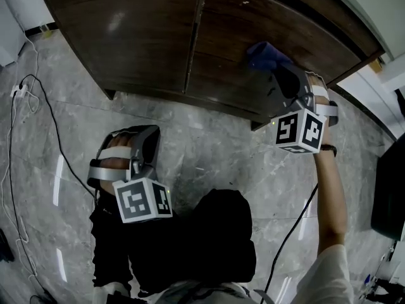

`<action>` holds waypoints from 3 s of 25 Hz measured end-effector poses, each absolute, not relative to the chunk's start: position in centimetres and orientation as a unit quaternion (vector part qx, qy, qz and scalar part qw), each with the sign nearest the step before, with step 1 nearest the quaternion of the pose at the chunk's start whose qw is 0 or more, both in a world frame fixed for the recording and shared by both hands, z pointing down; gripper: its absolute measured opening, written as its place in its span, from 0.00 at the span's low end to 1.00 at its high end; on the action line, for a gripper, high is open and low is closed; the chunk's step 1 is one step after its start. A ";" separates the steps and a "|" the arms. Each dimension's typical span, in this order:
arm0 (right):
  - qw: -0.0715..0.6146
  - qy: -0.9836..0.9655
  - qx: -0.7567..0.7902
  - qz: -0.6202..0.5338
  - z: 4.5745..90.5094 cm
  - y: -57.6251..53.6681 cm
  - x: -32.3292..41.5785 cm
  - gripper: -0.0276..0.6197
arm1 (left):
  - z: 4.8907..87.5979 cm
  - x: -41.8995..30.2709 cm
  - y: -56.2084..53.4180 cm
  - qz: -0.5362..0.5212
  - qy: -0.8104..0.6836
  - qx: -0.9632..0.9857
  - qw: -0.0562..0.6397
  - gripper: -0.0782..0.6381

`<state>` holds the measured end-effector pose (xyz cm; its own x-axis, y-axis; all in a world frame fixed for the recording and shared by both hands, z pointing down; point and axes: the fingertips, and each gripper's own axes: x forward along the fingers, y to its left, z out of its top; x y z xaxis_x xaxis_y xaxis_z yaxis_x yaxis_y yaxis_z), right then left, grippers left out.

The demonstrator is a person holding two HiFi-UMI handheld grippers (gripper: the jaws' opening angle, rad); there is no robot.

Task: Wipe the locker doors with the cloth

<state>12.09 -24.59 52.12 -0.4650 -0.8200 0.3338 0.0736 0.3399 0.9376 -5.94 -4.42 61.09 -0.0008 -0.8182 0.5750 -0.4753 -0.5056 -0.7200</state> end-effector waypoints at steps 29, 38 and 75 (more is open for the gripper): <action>0.406 -0.702 0.262 -0.523 53.8 -23.6 5.2 0.15 | 60.6 -9.9 -3.3 -0.538 0.500 -0.662 0.150 0.11; 0.450 -0.724 0.212 -0.478 64.3 -23.1 4.0 0.15 | 60.9 -10.9 -2.8 -0.541 0.506 -0.657 0.142 0.11; 0.455 -0.707 0.212 -0.498 60.6 -22.3 -0.9 0.15 | 61.3 -15.0 -1.4 -0.558 0.526 -0.630 0.120 0.11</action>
<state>-0.90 -22.29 60.57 -0.4956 -0.7529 0.4330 0.1533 0.4148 0.8969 -15.04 -1.43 61.25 -0.1762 -0.7977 0.5767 -0.5291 -0.4173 -0.7389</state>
